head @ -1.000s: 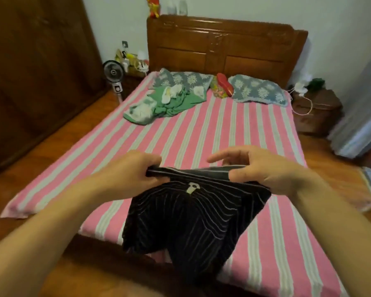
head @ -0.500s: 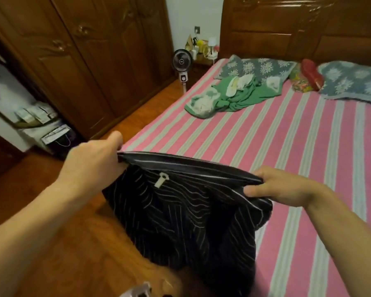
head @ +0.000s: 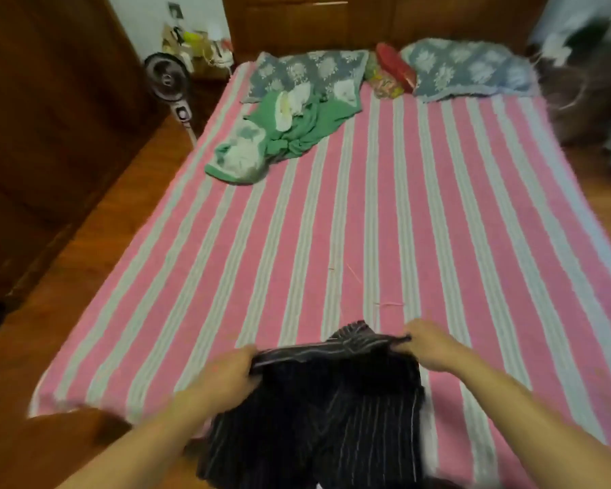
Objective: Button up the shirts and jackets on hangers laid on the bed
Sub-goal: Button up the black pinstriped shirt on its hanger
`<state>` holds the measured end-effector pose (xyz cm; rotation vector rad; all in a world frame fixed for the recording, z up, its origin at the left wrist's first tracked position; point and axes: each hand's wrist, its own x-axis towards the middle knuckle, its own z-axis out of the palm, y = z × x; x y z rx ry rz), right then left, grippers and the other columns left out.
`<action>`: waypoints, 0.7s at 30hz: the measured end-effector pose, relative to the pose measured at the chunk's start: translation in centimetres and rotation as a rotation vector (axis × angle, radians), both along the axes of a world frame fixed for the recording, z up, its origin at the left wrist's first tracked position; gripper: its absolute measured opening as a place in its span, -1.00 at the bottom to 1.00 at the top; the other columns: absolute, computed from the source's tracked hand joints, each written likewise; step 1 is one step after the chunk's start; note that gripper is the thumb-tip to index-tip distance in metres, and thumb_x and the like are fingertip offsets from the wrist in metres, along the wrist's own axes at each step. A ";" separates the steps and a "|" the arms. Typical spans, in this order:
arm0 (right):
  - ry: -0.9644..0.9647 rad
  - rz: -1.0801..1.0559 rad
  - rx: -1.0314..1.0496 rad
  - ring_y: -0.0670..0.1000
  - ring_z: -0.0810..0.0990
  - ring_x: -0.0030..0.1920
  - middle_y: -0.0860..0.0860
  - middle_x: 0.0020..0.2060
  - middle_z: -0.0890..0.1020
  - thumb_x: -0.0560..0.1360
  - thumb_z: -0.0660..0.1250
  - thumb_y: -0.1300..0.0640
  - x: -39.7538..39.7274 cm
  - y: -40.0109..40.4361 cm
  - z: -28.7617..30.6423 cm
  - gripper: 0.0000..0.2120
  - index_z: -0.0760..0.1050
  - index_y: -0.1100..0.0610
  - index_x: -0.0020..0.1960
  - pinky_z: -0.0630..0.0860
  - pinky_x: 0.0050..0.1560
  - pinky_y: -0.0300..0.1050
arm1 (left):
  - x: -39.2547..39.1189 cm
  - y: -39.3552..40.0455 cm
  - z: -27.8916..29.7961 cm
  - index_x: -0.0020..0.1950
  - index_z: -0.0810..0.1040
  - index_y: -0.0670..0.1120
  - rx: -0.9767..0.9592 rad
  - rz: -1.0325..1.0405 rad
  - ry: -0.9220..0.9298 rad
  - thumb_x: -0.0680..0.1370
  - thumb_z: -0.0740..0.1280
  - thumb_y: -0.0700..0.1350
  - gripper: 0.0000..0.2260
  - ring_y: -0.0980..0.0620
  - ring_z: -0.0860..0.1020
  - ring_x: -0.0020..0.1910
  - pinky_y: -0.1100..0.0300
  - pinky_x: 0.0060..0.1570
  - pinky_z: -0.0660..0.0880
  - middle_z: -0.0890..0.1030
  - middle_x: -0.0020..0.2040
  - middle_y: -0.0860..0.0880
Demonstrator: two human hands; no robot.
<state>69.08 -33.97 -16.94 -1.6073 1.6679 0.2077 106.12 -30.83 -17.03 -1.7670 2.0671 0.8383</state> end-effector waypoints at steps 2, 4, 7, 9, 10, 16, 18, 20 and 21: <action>0.055 -0.002 0.227 -0.03 0.40 -0.35 -0.08 -0.43 0.39 0.58 0.39 0.08 1.5 3.3 -3.9 -0.62 0.37 0.02 -0.38 0.25 -0.41 -0.26 | 2.2 0.0 -4.1 0.00 0.38 0.17 0.275 -0.107 0.131 0.59 0.38 -0.06 -0.81 0.01 0.57 0.08 0.22 -0.09 0.36 0.55 0.02 0.08; 0.090 -0.034 0.423 0.00 0.45 -0.20 -0.04 -0.33 0.48 0.58 0.39 0.13 3.4 5.6 -6.1 -0.82 0.54 0.10 -0.19 0.29 -0.38 -0.24 | 5.3 -2.0 -5.6 -0.02 0.50 0.11 0.574 -0.155 0.211 0.56 0.43 -0.06 -0.88 0.07 0.58 0.02 0.33 -0.11 0.41 0.59 -0.05 0.13; 0.096 -0.031 0.517 0.01 0.47 -0.19 0.04 -0.23 0.52 0.60 0.38 0.09 5.6 5.1 -5.4 -0.84 0.55 0.14 -0.12 0.32 -0.33 -0.19 | 9.9 -7.7 -5.0 0.02 0.61 -0.09 0.842 -0.069 0.367 0.54 0.46 -0.12 -0.90 0.01 0.65 -0.09 0.25 -0.12 0.51 0.67 -0.12 -0.01; 0.095 -0.108 0.450 0.08 0.55 -0.20 0.07 -0.23 0.56 0.61 0.37 0.07 6.1 1.9 -3.6 -0.78 0.54 0.15 -0.16 0.34 -0.28 -0.15 | 11.3 -12.2 -3.6 -0.01 0.57 -0.18 0.792 0.010 0.478 0.55 0.44 -0.25 -0.92 -0.01 0.62 -0.16 0.19 -0.20 0.51 0.64 -0.18 -0.07; 0.107 -0.143 0.394 0.11 0.58 -0.17 0.08 -0.23 0.58 0.61 0.37 0.06 6.1 -0.3 -2.4 -0.78 0.55 0.16 -0.15 0.33 -0.26 -0.14 | 11.3 -14.6 -2.8 -0.05 0.54 -0.19 0.699 0.092 0.557 0.54 0.43 -0.31 -0.91 -0.03 0.61 -0.20 0.18 -0.25 0.51 0.62 -0.22 -0.09; 0.092 -0.501 -0.293 0.10 0.50 -0.17 0.06 -0.31 0.51 0.61 0.35 0.10 6.6 -14.7 1.2 -0.83 0.49 0.08 -0.16 0.25 -0.32 -0.08 | 5.4 -27.8 -2.1 -0.11 0.46 -0.16 -0.274 0.619 0.803 0.47 0.50 -0.22 -0.79 -0.02 0.49 -0.34 0.10 -0.30 0.48 0.52 -0.30 -0.08; -0.044 -0.599 -0.366 0.10 0.54 -0.13 0.07 -0.26 0.56 0.60 0.34 0.15 6.7 -18.2 -3.2 -0.87 0.52 0.09 -0.13 0.36 -0.28 -0.10 | 3.6 -29.4 -5.7 0.06 0.50 -0.18 -0.484 0.630 0.695 0.52 0.45 -0.15 -0.80 -0.04 0.50 -0.19 0.10 -0.17 0.40 0.56 -0.14 -0.10; -0.156 -0.682 -0.253 0.14 0.59 0.01 0.15 0.01 0.64 0.59 0.33 0.16 6.4 -19.5 -10.4 -0.85 0.55 0.13 0.15 0.57 0.03 0.05 | 2.4 -29.3 -11.5 0.26 0.47 -0.14 -0.466 0.612 0.637 0.56 0.40 -0.13 -0.70 -0.04 0.50 -0.04 0.16 -0.06 0.35 0.57 0.04 -0.07; -0.103 -0.671 -0.157 0.18 0.59 0.10 0.19 0.20 0.60 0.59 0.32 0.15 6.2 -19.2 -14.4 -0.70 0.48 0.16 0.32 0.55 0.17 0.11 | 2.2 -28.5 -15.0 0.38 0.41 -0.12 -0.376 0.618 0.594 0.56 0.40 -0.11 -0.59 -0.06 0.51 0.05 0.14 0.00 0.37 0.55 0.14 -0.08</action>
